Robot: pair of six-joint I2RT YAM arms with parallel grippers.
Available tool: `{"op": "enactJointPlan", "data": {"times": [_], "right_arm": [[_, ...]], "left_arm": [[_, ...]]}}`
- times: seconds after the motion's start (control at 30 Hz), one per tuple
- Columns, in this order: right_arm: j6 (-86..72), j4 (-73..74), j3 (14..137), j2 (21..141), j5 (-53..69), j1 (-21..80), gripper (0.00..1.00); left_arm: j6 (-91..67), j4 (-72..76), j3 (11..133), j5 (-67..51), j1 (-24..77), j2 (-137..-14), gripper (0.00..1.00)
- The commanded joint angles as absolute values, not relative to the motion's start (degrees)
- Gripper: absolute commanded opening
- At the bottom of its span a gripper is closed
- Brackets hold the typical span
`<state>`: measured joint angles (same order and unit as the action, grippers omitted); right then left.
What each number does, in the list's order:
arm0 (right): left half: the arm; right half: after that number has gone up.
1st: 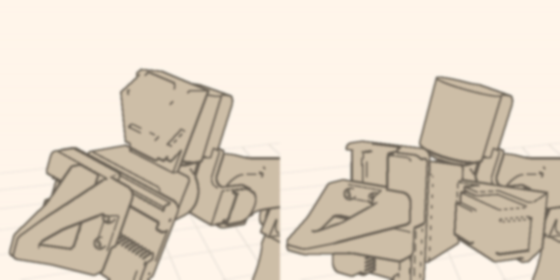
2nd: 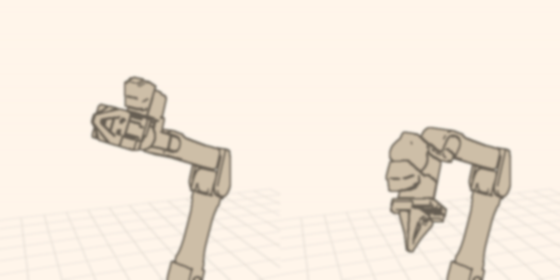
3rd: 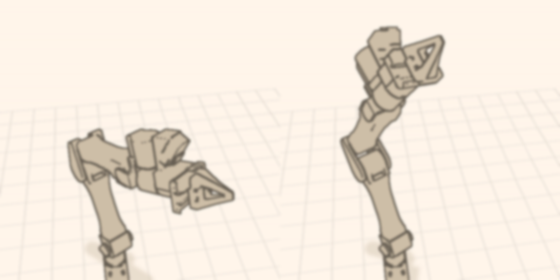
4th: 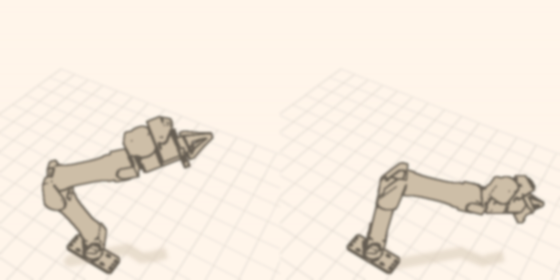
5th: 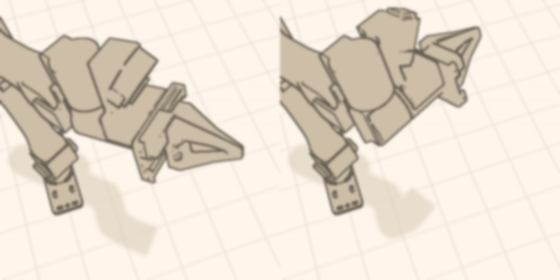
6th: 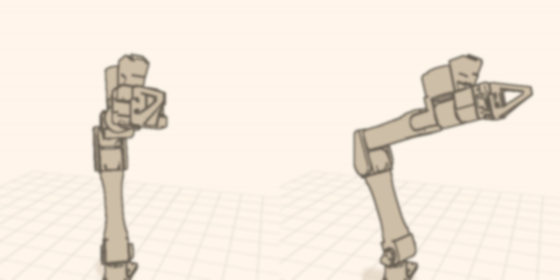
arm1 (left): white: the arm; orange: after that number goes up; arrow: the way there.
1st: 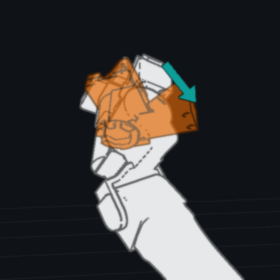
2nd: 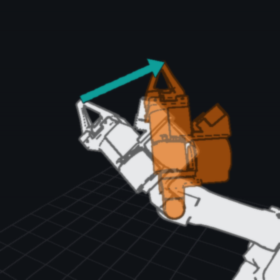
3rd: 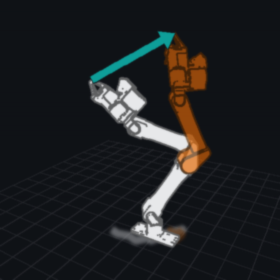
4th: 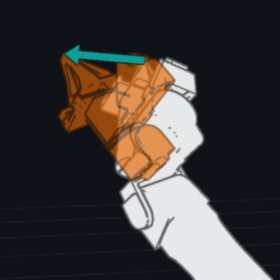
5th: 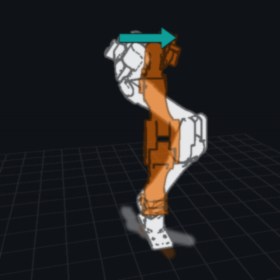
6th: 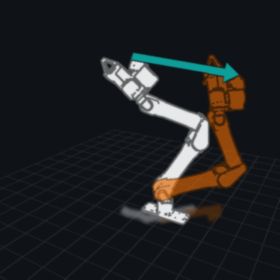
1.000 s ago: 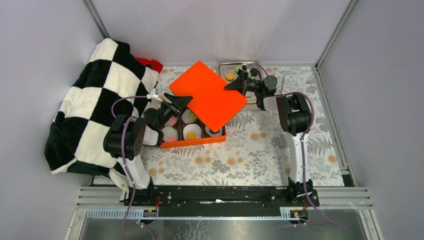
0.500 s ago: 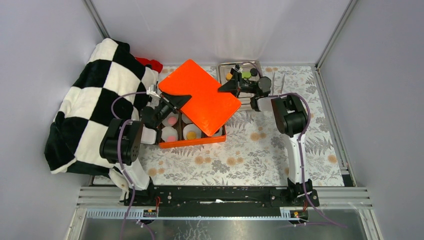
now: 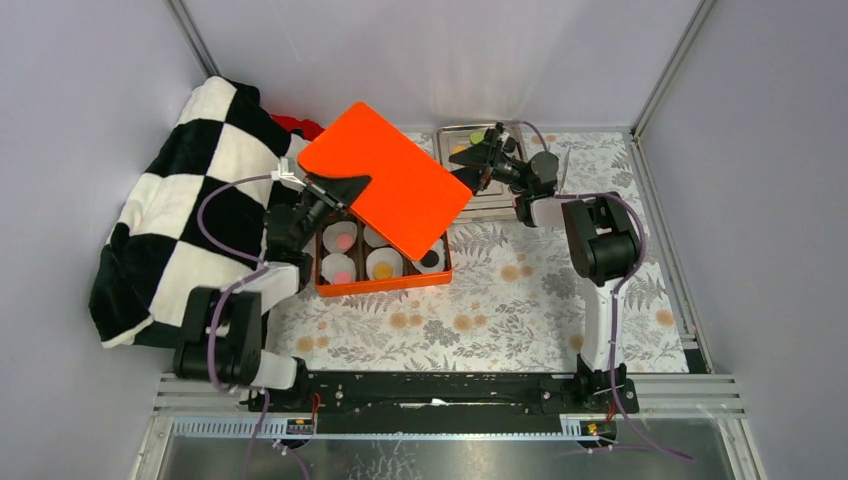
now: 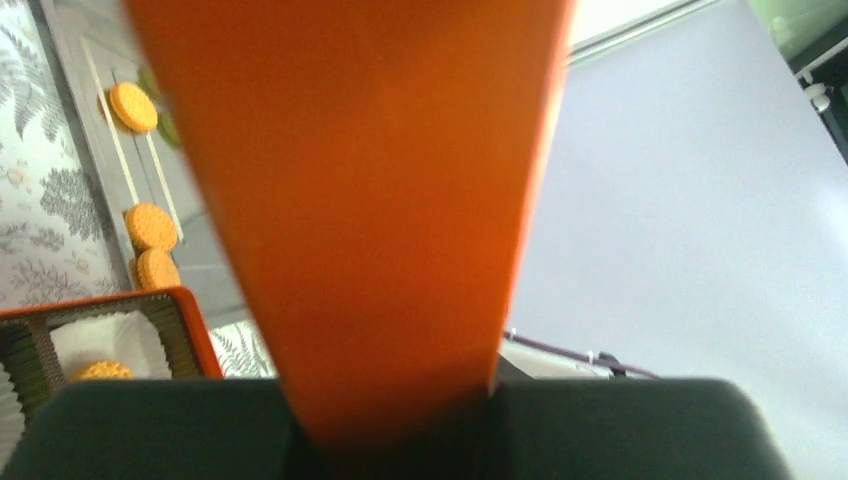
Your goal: Pack the cookies
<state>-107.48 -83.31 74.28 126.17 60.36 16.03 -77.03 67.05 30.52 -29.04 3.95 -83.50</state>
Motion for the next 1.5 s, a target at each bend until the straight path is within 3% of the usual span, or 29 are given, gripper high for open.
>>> {"op": "enactJointPlan", "data": {"times": [0.0, 0.1, 0.3, 0.5, 0.67, 0.73, 0.83, 0.9, 1.13, 1.2, 1.33, 1.47], "right_arm": [[-98.1, -83.2, 67.0, 116.3, 52.4, 12.8, 0.75], [-98.6, -85.7, 60.9, 113.4, 49.3, 13.1, 0.82], [-104.6, -97.3, 51.5, 113.5, 44.7, 19.7, 0.80], [-104.9, -98.4, 56.2, 117.1, 41.2, 23.5, 0.80], [-107.0, -98.3, 61.7, 119.9, 41.0, 24.3, 0.79], [-108.1, -98.3, 63.5, 121.8, 41.1, 24.6, 0.73], [-110.4, -98.3, 66.0, 125.3, 41.3, 25.7, 0.46], [-111.9, -98.4, 67.6, 127.1, 41.2, 26.5, 0.35], [-114.1, -97.1, 70.0, 128.5, 41.6, 27.6, 0.07], [-114.7, -96.8, 71.0, 128.6, 42.4, 26.5, 0.02], [-114.4, -93.9, 73.2, 127.7, 45.0, 23.0, 0.00], [-112.5, -86.7, 77.8, 127.3, 49.3, 19.8, 0.00]], "left_arm": [[-72.7, 51.3, 35.0, -20.2, 2.9, -73.1, 0.00], [-72.0, 43.7, 36.9, -15.7, 1.7, -68.3, 0.00], [-76.9, 46.5, 38.0, -13.6, 1.0, -71.0, 0.00], [-89.0, 66.6, 32.0, -14.7, 2.1, -79.8, 0.00], [-89.0, 67.7, 26.5, -11.5, 3.8, -78.5, 0.00], [-88.9, 67.8, 26.2, -10.9, 4.4, -78.1, 0.00], [-88.7, 67.7, 26.9, -10.1, 5.6, -77.9, 0.00], [-88.2, 67.9, 27.6, -10.1, 6.7, -78.6, 0.00], [-87.3, 69.9, 28.9, -11.7, 10.6, -82.7, 0.00], [-83.4, 61.3, 31.4, -15.4, 10.7, -81.2, 0.00], [-64.6, 26.8, 43.9, -21.1, 11.3, -76.3, 0.18], [-49.3, 3.4, 52.8, -22.9, 12.4, -73.5, 0.57]]}}
